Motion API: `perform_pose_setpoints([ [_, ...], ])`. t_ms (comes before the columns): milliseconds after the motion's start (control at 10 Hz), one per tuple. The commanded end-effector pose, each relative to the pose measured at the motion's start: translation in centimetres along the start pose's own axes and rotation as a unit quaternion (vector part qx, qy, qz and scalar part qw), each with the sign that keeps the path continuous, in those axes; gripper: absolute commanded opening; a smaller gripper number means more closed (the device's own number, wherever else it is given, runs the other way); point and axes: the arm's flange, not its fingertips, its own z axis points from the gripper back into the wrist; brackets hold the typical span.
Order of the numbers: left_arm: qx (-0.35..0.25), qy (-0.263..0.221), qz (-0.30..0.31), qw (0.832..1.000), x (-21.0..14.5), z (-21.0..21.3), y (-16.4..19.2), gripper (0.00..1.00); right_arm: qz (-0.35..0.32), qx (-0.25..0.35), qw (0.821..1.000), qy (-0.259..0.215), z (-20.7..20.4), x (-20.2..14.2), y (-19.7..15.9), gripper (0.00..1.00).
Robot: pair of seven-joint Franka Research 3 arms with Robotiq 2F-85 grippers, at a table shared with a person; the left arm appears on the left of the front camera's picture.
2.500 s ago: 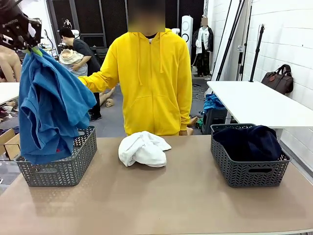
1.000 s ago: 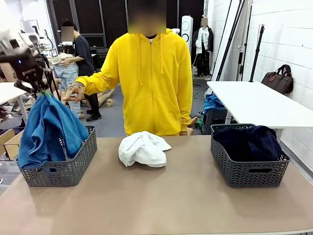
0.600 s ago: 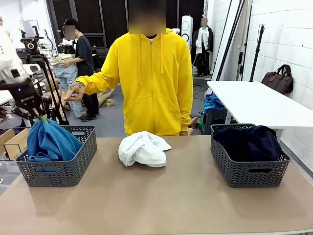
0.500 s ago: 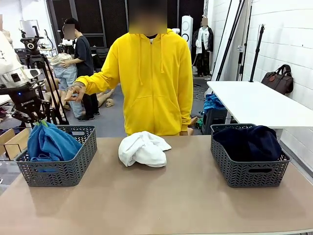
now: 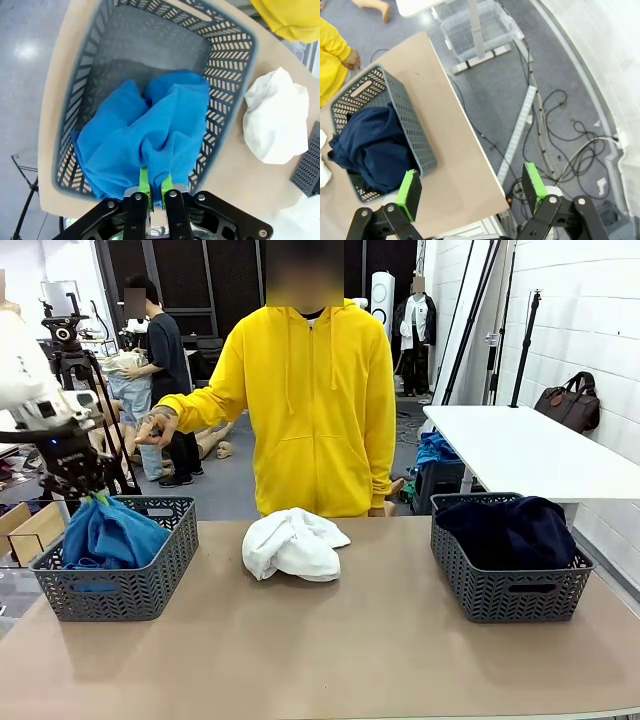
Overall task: Sort the tops and bottoms.
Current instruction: Sort the clothes according to human instructions.
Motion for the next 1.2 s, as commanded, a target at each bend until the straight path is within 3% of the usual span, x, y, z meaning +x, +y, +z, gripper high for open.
perform_pose_setpoints([
  [0, -0.003, 0.008, -0.025, 1.0, 1.6, -2.5, -0.9, 0.0, 0.002, -0.005, 1.0, 0.004, 0.0, -0.2, 0.1, 1.0],
  [300, 0.038, 0.012, -0.027, 0.999, 3.1, -6.3, -1.2, 0.0, 0.002, -0.005, 1.0, 0.004, 0.0, -0.2, 0.1, 1.0],
  [800, 0.032, 0.0, -0.055, 0.998, 1.8, -4.9, -1.5, 0.95, 0.002, -0.005, 1.0, 0.004, 0.0, -0.2, 0.1, 1.0],
  [900, 0.032, 0.0, -0.059, 0.998, 1.4, -4.4, -1.5, 1.0, 0.002, -0.005, 1.0, 0.004, 0.0, -0.2, 0.1, 1.0],
  [1100, 0.025, -0.009, -0.064, 0.998, 0.8, -3.6, -1.4, 1.0, 0.002, -0.005, 1.0, 0.004, 0.0, -0.2, 0.1, 1.0],
])
